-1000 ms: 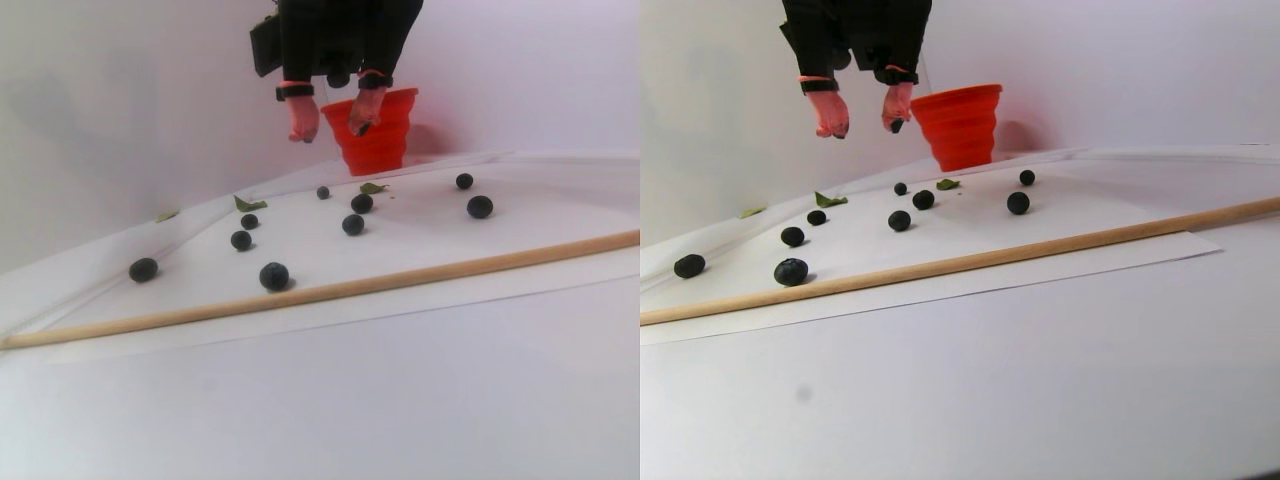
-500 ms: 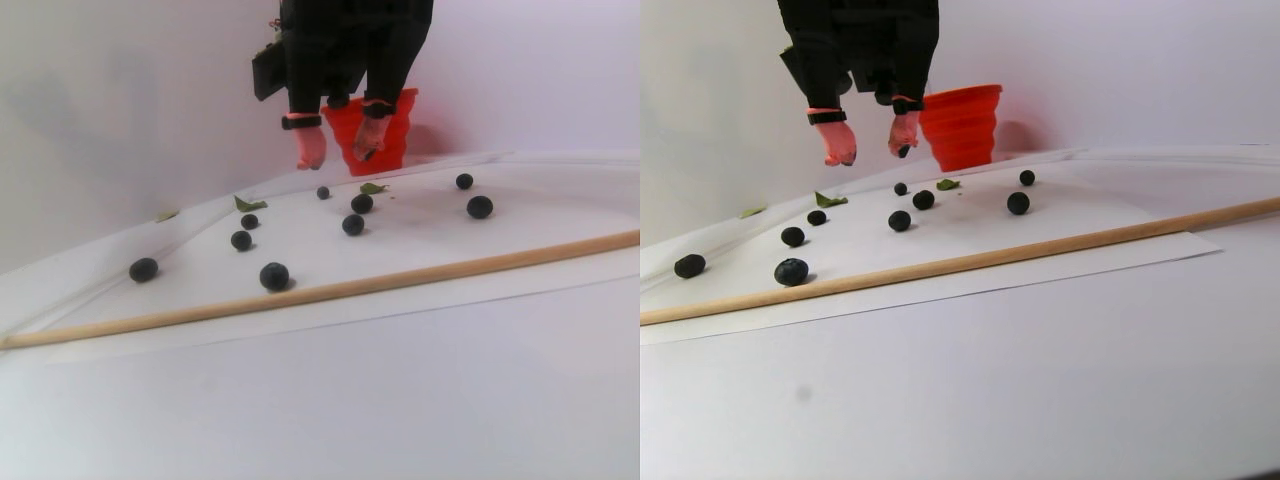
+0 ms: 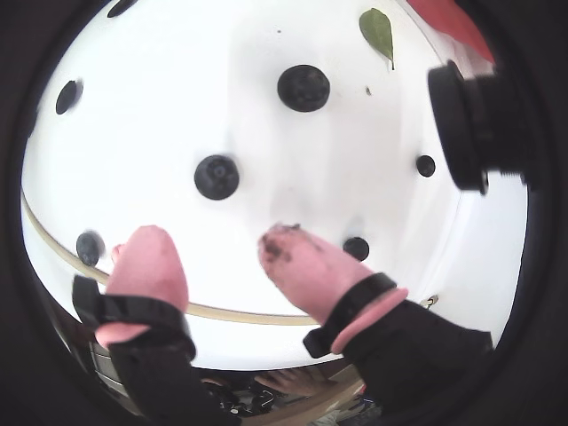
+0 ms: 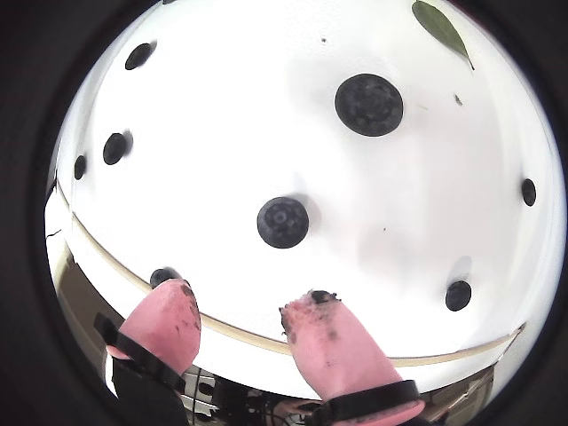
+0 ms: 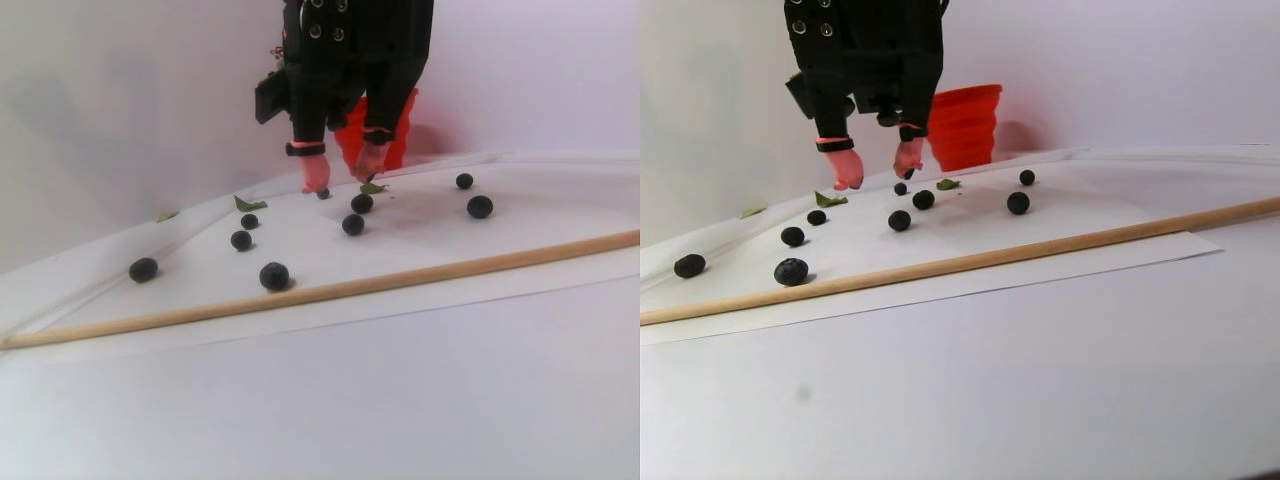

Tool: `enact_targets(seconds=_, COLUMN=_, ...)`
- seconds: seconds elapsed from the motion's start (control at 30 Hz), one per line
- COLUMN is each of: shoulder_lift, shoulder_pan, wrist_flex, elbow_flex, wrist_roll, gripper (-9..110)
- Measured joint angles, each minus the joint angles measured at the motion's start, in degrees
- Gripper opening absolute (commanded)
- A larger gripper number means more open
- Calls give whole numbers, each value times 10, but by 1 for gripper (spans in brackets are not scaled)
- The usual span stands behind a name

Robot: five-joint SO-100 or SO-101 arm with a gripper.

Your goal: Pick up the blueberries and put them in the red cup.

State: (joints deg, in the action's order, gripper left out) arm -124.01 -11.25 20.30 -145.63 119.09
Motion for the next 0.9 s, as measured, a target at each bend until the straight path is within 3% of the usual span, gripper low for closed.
enact_targets(seconds=0.9, shoulder_lift=126, shoulder_pan=-3, wrist_flex=-114, elbow_flex=33, wrist_roll=21, gripper=19)
